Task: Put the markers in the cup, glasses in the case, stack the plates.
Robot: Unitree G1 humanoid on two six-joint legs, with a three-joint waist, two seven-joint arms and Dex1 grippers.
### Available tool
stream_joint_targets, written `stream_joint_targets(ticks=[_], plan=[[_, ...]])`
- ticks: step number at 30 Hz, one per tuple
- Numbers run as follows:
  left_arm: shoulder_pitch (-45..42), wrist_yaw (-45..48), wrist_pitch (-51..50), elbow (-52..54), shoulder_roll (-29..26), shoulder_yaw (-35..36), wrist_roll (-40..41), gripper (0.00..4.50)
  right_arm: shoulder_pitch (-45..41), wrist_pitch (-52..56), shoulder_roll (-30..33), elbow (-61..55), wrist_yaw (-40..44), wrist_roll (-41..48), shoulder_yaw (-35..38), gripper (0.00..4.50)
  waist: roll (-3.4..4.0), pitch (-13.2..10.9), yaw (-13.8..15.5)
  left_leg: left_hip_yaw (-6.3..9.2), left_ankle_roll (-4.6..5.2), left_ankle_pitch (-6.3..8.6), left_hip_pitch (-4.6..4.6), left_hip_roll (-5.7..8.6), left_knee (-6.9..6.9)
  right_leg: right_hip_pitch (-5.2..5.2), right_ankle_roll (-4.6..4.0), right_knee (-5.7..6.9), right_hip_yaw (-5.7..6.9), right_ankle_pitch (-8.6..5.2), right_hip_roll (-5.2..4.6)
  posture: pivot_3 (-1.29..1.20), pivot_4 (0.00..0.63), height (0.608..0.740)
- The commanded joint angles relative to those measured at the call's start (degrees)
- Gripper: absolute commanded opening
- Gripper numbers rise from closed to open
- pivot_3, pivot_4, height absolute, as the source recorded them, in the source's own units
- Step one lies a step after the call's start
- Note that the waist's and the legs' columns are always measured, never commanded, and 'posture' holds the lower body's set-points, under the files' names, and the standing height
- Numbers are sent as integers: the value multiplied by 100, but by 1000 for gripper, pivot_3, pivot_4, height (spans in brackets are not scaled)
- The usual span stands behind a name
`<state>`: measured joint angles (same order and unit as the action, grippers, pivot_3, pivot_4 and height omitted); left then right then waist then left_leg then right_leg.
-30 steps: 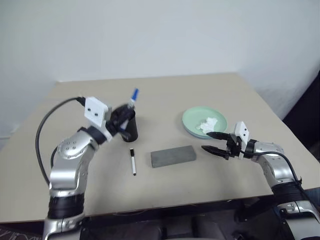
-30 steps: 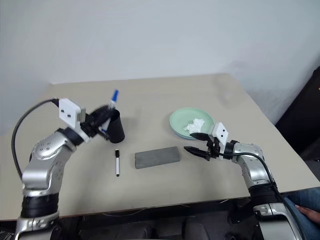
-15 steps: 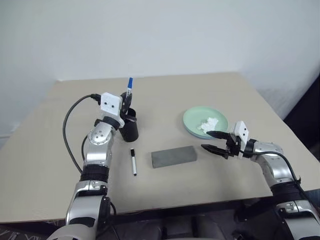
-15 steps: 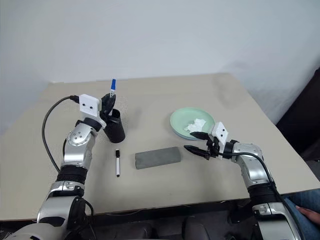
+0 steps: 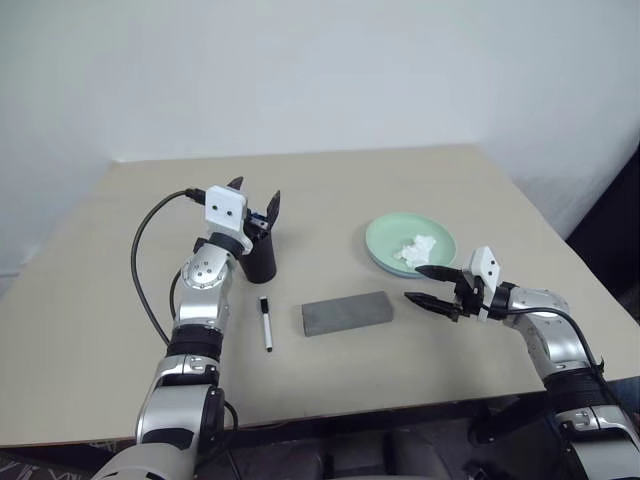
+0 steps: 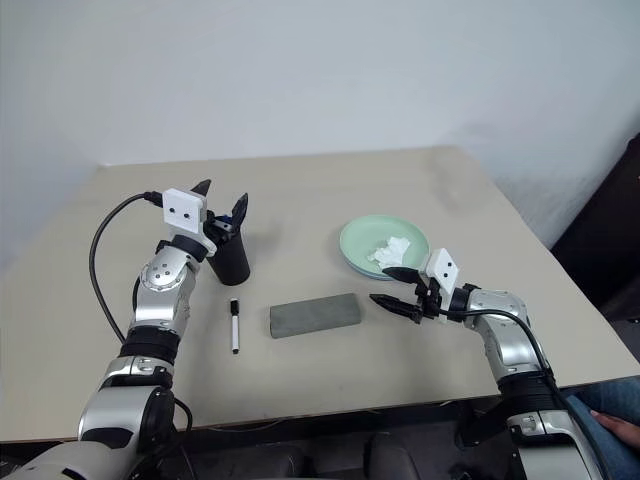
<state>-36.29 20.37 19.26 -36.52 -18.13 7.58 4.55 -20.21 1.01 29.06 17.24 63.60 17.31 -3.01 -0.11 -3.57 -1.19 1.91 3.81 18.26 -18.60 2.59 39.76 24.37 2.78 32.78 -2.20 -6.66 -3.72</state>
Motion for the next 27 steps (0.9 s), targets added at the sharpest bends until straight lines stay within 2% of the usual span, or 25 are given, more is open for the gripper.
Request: stream_joint_targets(ticks=[1, 4, 8, 14, 18, 23, 27], plan=[[-203, -31, -149, 690, -122, 122, 180, 3823, -227, -151, 22, -25, 48, -8, 79, 3194, -1, 0, 0, 0, 0, 0, 0, 0, 0, 0, 0, 0, -1, 0, 0, 0, 0, 740], [-97, 133, -777, 1462, -179, 183, 514, 3823, -251, -174, 0, 2, 69, -18, 61, 3194, -1, 0, -1, 1, 0, 0, 0, 0, 0, 1, 0, 1, -1, 0, 0, 0, 0, 740], [331, 322, -2145, 3084, -423, 206, 1079, 3823, -275, -217, -7, 56, 106, -29, 59, 3194, 0, 0, -16, -2, 0, 2, 1, -3, -1, 2, 0, 2, -2, 0, 1, 0, 0, 740], [1153, -437, -4864, 5478, -691, 407, 1698, 3823, -397, -340, 37, 343, 287, -70, 30, 3194, -1, -1, -16, 0, 0, 3, 3, -7, -1, 4, 1, 8, -1, -1, 1, 0, 0, 740], [1476, -1153, -6262, 6500, -689, 506, 1701, 3823, -581, -404, 23, 599, 448, -116, -20, 3194, -2, -3, -11, 2, -1, 2, 4, -7, 2, 1, 1, 10, 0, -2, 2, 0, 0, 740], [1713, -1724, -7762, 7584, -492, 580, 1856, 3823, -857, -464, -58, 928, 654, -184, -97, 3194, -3, -3, -18, 3, -10, -3, 7, -12, 2, 0, 0, 13, -2, -2, 13, 0, 0, 740], [2085, -2395, -8898, 7891, 132, 777, 1671, 3823, -1077, -527, -161, 1170, 757, -220, -159, 3194, 1, -1, -23, 4, -11, -3, 9, -13, 2, -1, -1, 12, -3, -2, 14, 0, 0, 740]])
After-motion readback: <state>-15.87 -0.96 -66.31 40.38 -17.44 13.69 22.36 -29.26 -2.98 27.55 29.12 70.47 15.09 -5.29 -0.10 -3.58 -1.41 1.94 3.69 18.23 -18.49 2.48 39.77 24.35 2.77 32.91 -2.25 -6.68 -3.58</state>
